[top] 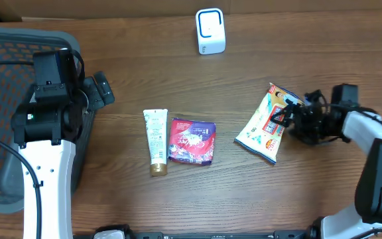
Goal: Scan the item barcode
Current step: 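Reach the right gripper to the yellow wipes pack and grasp it, then lift the yellow wipes pack toward the table centre with right gripper, then lower the wipes pack beside the purple pack and open right gripper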
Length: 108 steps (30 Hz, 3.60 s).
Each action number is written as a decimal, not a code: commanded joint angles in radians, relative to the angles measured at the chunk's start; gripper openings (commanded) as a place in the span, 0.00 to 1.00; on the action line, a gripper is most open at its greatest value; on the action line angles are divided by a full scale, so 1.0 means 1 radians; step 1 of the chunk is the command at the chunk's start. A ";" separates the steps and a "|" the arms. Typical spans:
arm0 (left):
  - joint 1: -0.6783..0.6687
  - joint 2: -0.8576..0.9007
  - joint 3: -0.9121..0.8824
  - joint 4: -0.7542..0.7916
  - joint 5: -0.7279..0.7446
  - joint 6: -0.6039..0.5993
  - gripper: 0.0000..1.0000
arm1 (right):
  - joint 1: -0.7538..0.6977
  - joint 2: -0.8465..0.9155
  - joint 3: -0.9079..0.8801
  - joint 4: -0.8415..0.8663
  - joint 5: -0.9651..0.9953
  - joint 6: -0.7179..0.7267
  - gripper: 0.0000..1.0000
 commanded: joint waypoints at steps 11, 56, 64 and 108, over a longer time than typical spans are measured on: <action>-0.001 -0.008 0.013 -0.003 0.011 -0.010 1.00 | 0.209 0.029 -0.106 0.346 0.323 0.170 0.83; -0.001 -0.008 0.013 -0.003 0.011 -0.010 1.00 | 0.208 0.023 0.000 -0.461 -0.423 1.247 0.43; -0.001 -0.008 0.013 -0.003 0.011 -0.010 1.00 | 0.206 0.023 0.000 -0.367 -0.423 1.360 0.93; -0.001 -0.008 0.013 -0.003 0.011 -0.010 1.00 | 0.667 -0.617 -0.275 -0.249 0.508 1.015 1.00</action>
